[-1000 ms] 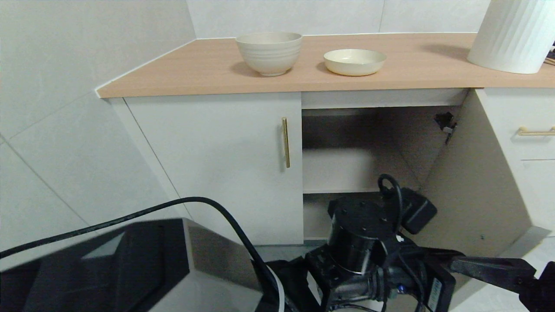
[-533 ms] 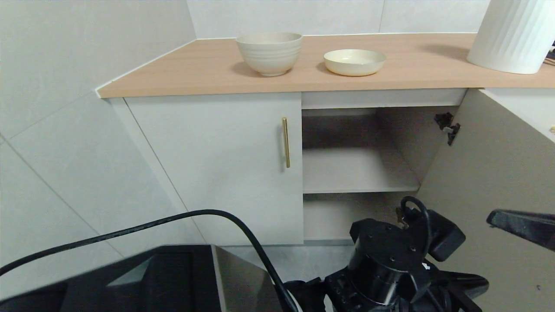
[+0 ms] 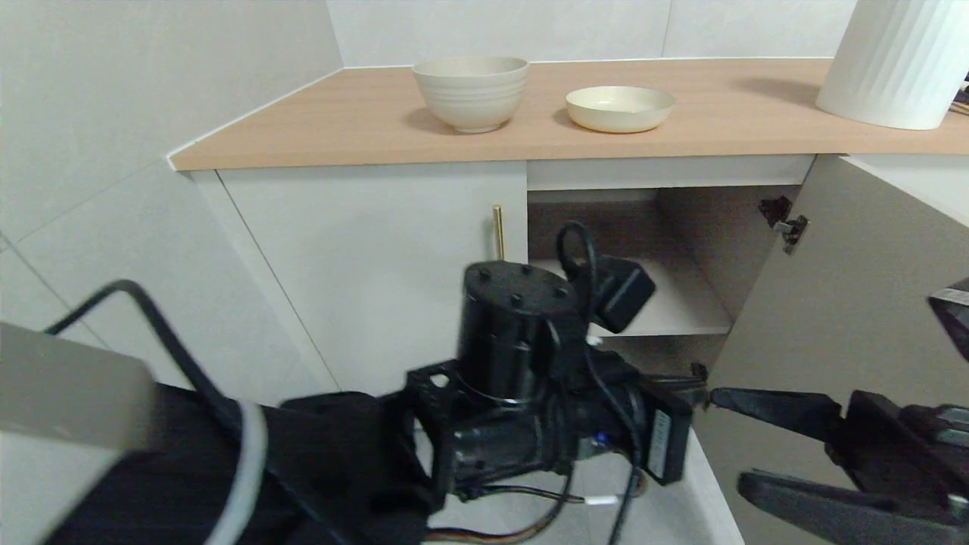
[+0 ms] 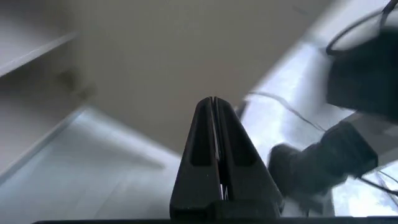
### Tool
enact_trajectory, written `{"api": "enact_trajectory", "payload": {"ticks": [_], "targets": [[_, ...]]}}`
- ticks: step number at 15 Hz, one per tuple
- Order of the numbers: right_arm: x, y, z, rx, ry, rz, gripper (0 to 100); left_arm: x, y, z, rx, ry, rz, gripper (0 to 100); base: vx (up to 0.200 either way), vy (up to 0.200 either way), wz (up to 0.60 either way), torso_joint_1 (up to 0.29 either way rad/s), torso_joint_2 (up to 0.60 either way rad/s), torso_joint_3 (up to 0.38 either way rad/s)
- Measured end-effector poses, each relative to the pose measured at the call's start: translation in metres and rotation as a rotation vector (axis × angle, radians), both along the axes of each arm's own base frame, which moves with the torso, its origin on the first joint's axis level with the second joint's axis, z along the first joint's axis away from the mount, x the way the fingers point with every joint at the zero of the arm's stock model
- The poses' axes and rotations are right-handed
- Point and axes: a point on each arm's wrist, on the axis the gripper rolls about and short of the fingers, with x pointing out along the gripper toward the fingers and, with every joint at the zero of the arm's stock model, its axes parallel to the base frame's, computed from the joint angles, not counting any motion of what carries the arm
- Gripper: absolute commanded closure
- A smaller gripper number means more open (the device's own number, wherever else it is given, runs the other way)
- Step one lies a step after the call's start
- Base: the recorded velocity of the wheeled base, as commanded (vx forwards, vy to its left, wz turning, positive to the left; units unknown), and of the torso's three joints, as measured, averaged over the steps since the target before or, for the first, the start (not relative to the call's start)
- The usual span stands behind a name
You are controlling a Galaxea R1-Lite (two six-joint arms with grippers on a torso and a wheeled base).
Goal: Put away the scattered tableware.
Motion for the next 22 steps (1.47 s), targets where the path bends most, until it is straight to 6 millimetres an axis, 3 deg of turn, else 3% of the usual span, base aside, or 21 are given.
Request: {"api": "enact_trajectory", "payload": {"ticks": [3, 5, 6, 9, 11, 13, 15, 16, 19, 22], "targets": [[0.054, 0.017, -0.016, -0.093, 0.053, -0.104, 0, 0.016, 0.085, 0.027, 0.068, 0.060, 0.199, 100, 0.000, 0.000, 0.00, 0.000, 0.00, 0.000], [0.096, 0.032, -0.019, -0.130, 0.026, -0.171, 0, 0.012, 0.131, 0.037, 0.054, 0.054, 0.308, 100, 0.000, 0.000, 0.00, 0.000, 0.00, 0.000], [0.115, 0.038, -0.018, -0.136, 0.008, -0.194, 0, 0.008, 0.150, 0.039, 0.049, 0.052, 0.357, 0, 0.000, 0.000, 0.00, 0.000, 0.00, 0.000], [0.152, 0.048, -0.026, -0.206, 0.069, -0.228, 0, -0.008, 0.192, 0.040, 0.033, 0.040, 0.469, 0, 0.000, 0.000, 0.00, 0.000, 0.00, 0.000], [0.157, 0.046, -0.035, -0.307, 0.173, -0.250, 0, -0.015, 0.209, 0.040, -0.003, 0.013, 0.473, 0, 0.000, 0.000, 0.00, 0.000, 0.00, 0.000], [0.160, 0.041, -0.030, -0.362, 0.171, -0.332, 0, -0.020, 0.215, 0.041, -0.032, -0.019, 0.468, 0, 0.000, 0.000, 0.00, 0.000, 0.00, 0.000], [0.153, 0.036, -0.025, -0.510, 0.143, -0.564, 0, -0.026, 0.220, 0.040, -0.049, -0.038, 0.477, 0, 0.000, 0.000, 0.00, 0.000, 0.00, 0.000], [0.144, 0.035, -0.017, -0.541, 0.116, -0.601, 0, -0.027, 0.223, 0.043, -0.053, -0.045, 0.493, 0, 0.000, 0.000, 0.00, 0.000, 0.00, 0.000], [0.115, 0.035, 0.011, -0.516, 0.042, -0.606, 0, -0.026, 0.225, 0.049, -0.060, -0.060, 0.521, 0, 0.000, 0.000, 0.00, 0.000, 0.00, 0.000], [0.100, 0.030, 0.028, -0.473, -0.002, -0.609, 0, -0.026, 0.227, 0.054, -0.069, -0.074, 0.525, 0, 0.067, 0.000, 0.00, 0.001, 0.00, -0.001]]}}
